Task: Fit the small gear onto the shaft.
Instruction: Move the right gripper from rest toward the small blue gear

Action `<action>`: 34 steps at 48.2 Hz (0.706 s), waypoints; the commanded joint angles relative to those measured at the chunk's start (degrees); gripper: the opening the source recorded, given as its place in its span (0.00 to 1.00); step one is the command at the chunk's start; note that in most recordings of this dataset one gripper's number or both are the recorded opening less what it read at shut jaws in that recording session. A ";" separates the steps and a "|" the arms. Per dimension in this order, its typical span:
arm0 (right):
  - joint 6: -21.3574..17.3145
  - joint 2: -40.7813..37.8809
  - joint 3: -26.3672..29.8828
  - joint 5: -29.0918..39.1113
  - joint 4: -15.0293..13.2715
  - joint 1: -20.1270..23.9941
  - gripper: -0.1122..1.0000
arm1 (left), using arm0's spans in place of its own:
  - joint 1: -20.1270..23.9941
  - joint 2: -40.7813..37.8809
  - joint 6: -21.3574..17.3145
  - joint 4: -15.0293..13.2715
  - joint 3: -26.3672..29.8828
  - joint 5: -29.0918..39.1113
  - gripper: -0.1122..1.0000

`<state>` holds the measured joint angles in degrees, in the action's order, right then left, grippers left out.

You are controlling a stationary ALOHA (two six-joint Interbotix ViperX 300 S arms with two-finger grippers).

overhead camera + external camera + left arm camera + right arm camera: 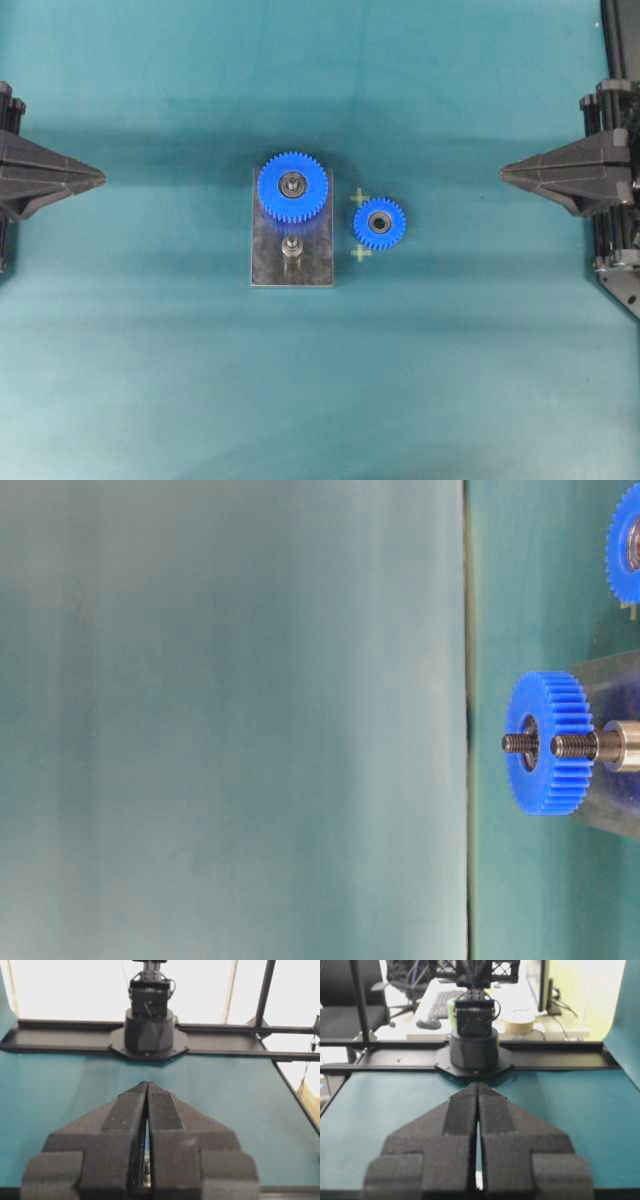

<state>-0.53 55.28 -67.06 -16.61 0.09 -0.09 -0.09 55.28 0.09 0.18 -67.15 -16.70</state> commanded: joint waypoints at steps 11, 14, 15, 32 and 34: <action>-6.68 0.70 -2.37 6.50 10.99 -1.05 0.10 | -0.18 -2.37 0.70 0.62 0.53 1.67 0.10; -8.17 0.35 -2.29 11.87 11.07 -1.58 0.10 | 0.18 -2.37 0.62 0.62 1.67 4.13 0.10; -8.53 0.26 -2.11 13.71 11.07 -1.85 0.10 | 0.26 -2.46 0.62 0.62 1.93 5.01 0.10; -8.70 -9.40 8.79 42.28 6.33 -7.56 0.10 | 0.26 -7.21 1.32 0.62 4.39 18.28 0.10; -8.70 -11.69 10.37 44.38 5.19 -7.73 0.10 | 0.35 -8.26 1.32 0.53 4.57 18.54 0.10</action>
<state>-8.88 46.85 -60.47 24.43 6.86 -7.29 0.09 48.96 1.32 0.62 -64.51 0.97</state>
